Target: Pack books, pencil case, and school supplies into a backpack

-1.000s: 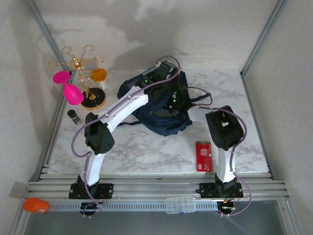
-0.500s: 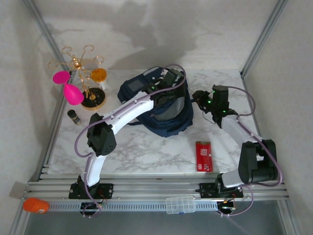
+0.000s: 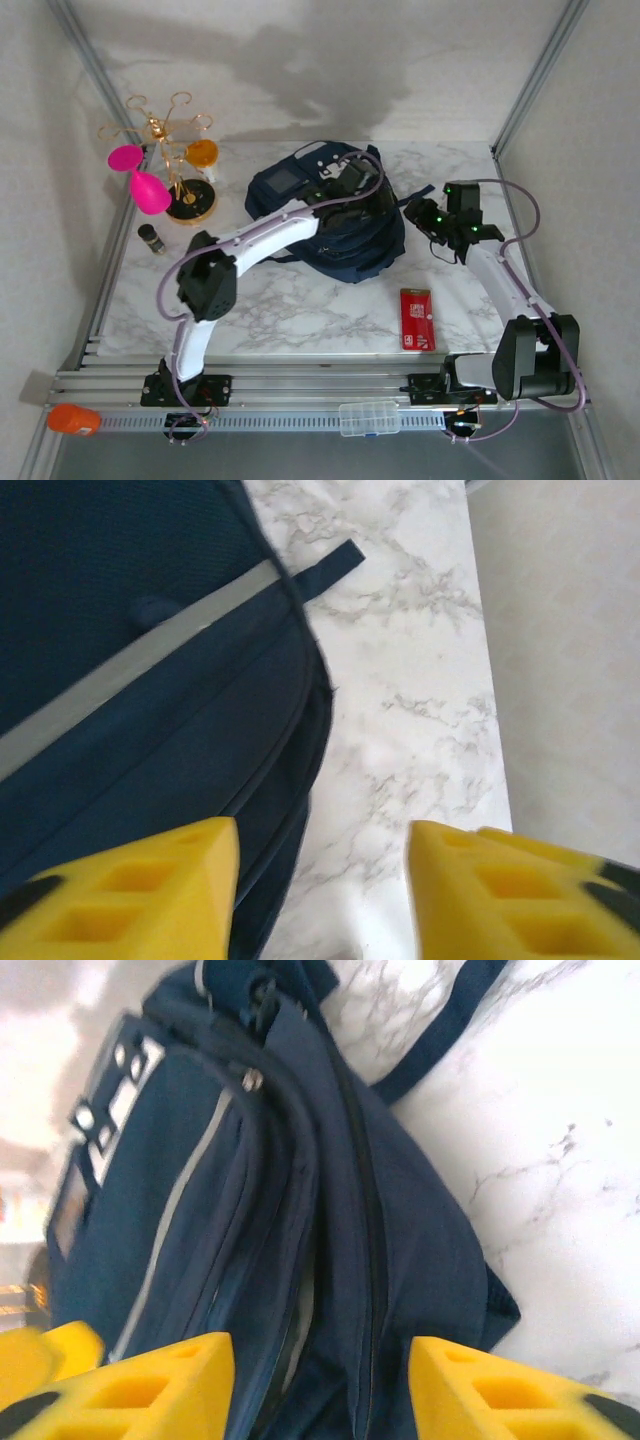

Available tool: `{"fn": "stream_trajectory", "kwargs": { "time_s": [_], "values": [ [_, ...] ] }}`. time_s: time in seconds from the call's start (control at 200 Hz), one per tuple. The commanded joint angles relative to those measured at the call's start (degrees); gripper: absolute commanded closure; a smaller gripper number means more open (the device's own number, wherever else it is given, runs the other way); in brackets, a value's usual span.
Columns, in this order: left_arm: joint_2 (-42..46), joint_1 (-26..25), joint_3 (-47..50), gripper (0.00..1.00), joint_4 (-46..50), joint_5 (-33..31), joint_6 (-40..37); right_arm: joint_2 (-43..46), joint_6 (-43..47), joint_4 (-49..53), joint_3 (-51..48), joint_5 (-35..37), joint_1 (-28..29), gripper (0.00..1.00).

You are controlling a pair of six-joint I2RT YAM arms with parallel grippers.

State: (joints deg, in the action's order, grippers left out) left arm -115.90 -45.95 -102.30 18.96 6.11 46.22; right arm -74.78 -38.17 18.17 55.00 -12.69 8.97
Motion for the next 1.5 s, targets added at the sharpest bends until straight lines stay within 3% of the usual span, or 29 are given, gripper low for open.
{"fn": "stream_trajectory", "kwargs": {
  "time_s": [0.0,0.25,0.456,0.596,0.891,1.051,1.256,1.497],
  "values": [
    [13.7,2.0,13.1,0.42,-6.0,0.3,0.7,-0.2,5.2,8.9,3.5,5.0,6.6,0.47],
    [29.8,9.5,42.0,0.37,-14.3,-0.5,6.9,-5.0,2.1,17.0,9.8,16.4,24.1,0.41],
    [32.2,14.8,51.6,0.38,-19.6,0.3,7.9,-15.5,-5.5,20.2,18.0,26.7,39.5,0.40],
    [32.4,18.2,55.2,0.39,-23.7,1.0,8.1,-23.6,-12.6,20.2,24.0,32.7,45.7,0.41],
    [26.0,23.3,55.3,0.41,-32.2,6.0,8.9,-31.0,-23.8,12.8,25.0,38.7,46.6,0.50],
    [19.6,23.5,52.7,0.43,-34.5,7.5,9.7,-36.8,-27.2,17.4,29.8,43.4,46.4,0.50],
    [16.3,23.0,55.4,0.61,-36.9,5.6,10.7,-42.2,-29.2,21.9,35.9,49.9,46.1,0.48],
    [13.1,22.8,56.3,0.65,-33.0,1.5,10.5,-44.0,-31.8,33.2,39.4,54.5,46.1,0.55]
  ]
}}
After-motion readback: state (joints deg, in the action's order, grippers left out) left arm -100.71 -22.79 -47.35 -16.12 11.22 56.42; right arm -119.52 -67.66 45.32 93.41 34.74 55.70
